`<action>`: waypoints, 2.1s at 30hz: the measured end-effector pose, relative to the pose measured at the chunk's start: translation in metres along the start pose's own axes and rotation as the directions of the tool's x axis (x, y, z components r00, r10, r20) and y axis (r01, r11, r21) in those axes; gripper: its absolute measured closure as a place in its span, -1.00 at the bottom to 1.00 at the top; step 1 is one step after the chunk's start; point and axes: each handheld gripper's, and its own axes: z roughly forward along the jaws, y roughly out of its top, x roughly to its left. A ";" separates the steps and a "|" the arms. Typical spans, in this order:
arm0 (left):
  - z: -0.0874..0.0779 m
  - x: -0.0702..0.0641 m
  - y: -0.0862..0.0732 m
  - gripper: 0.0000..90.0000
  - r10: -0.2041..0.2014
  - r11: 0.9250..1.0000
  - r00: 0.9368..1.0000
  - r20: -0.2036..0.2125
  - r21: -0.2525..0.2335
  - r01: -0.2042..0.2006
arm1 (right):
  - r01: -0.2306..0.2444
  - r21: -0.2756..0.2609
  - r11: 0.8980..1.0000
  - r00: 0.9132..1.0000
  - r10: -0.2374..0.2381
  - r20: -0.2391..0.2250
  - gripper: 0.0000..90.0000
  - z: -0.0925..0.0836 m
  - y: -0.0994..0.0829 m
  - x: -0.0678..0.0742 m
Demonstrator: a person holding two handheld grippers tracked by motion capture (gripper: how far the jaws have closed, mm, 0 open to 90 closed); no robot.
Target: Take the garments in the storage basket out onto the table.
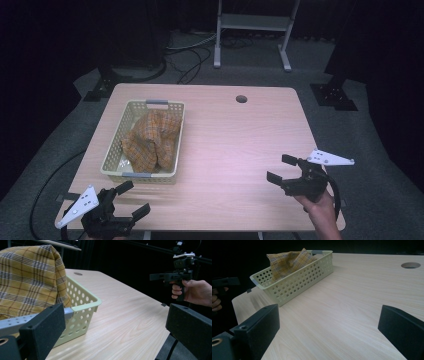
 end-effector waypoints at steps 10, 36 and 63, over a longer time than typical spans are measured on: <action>0.000 0.000 0.000 -0.94 0.000 1.000 1.000 0.003 0.000 0.000 | 0.011 0.006 1.000 0.999 -0.011 -0.033 -0.92 0.015 0.006 0.002; -0.002 0.001 0.000 -0.94 -0.004 1.000 1.000 -0.001 0.004 0.004 | 0.024 0.034 0.999 0.995 -0.020 -0.100 -0.92 0.043 0.013 0.013; -0.002 0.000 0.001 -0.94 -0.006 1.000 1.000 0.007 0.003 0.006 | 0.031 0.031 0.999 0.990 -0.026 -0.140 -0.92 0.071 0.022 0.022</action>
